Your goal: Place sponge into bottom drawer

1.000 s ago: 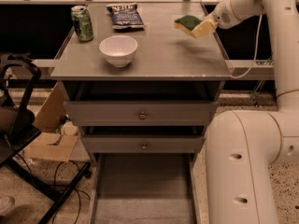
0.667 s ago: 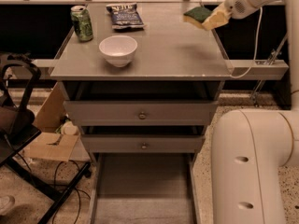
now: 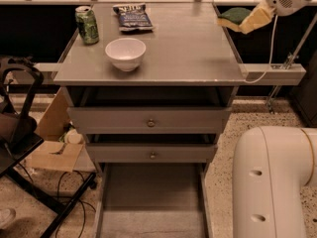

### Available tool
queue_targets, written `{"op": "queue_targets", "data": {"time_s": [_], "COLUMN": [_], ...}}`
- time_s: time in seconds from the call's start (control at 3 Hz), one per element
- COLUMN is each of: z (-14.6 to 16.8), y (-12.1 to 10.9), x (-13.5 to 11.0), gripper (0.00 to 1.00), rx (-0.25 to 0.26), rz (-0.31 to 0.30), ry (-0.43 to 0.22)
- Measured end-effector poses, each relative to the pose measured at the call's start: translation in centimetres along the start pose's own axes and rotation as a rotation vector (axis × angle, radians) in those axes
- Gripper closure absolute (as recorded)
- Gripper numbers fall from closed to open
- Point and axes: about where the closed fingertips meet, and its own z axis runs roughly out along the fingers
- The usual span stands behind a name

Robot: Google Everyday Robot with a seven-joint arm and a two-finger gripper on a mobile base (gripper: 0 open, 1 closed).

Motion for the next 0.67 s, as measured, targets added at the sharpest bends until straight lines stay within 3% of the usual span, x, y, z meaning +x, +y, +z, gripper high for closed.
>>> {"op": "queue_targets", "data": {"time_s": [0.33, 0.67], "z": [-0.77, -0.56], "y": [0.02, -0.09], "x": [-1.35, -1.46], "gripper": [1.0, 1.0], "rx": [0.041, 0.042], "rz": [-0.015, -0.016], "ry": [-0.03, -0.034]}}
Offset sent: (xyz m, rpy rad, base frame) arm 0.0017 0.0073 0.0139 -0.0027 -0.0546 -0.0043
